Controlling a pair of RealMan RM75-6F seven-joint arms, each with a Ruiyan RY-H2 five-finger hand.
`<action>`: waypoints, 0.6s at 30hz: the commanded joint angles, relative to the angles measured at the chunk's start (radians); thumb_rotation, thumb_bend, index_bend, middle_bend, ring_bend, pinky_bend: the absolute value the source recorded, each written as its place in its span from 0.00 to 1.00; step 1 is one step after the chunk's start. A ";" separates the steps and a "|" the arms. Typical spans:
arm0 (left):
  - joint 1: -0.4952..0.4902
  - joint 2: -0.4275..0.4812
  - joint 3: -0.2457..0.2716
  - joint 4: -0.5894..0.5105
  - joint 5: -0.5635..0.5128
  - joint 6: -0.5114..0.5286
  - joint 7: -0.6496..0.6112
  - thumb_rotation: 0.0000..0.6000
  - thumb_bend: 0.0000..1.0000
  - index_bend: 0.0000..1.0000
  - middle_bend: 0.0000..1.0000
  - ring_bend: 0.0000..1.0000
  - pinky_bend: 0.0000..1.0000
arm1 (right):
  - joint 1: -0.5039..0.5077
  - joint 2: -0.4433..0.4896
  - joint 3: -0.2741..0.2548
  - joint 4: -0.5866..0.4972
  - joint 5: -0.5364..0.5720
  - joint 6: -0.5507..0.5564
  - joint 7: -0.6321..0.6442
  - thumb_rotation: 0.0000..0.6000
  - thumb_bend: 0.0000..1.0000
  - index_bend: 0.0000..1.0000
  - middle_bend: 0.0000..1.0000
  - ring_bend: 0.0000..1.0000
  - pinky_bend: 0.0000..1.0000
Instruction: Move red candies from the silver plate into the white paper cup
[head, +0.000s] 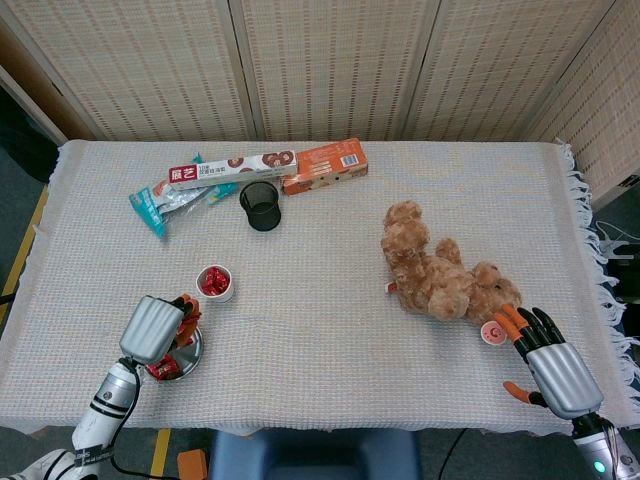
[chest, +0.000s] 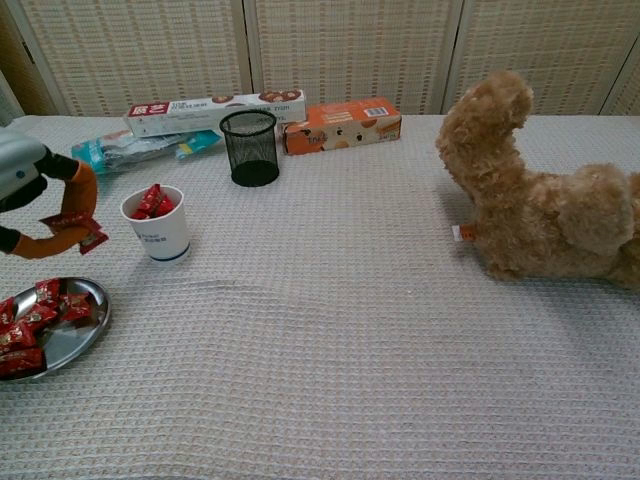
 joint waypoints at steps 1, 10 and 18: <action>-0.059 0.001 -0.060 -0.031 -0.033 -0.049 0.023 1.00 0.41 0.63 0.66 0.90 1.00 | 0.001 0.000 0.000 -0.001 0.002 -0.002 -0.001 1.00 0.06 0.00 0.00 0.00 0.00; -0.160 -0.061 -0.135 0.014 -0.125 -0.146 0.082 1.00 0.41 0.63 0.66 0.90 1.00 | -0.003 0.005 0.004 0.000 0.009 0.007 0.008 1.00 0.06 0.00 0.00 0.00 0.00; -0.201 -0.124 -0.136 0.152 -0.187 -0.193 0.086 1.00 0.41 0.61 0.64 0.90 1.00 | -0.004 0.011 0.006 0.001 0.011 0.012 0.021 1.00 0.06 0.00 0.00 0.00 0.00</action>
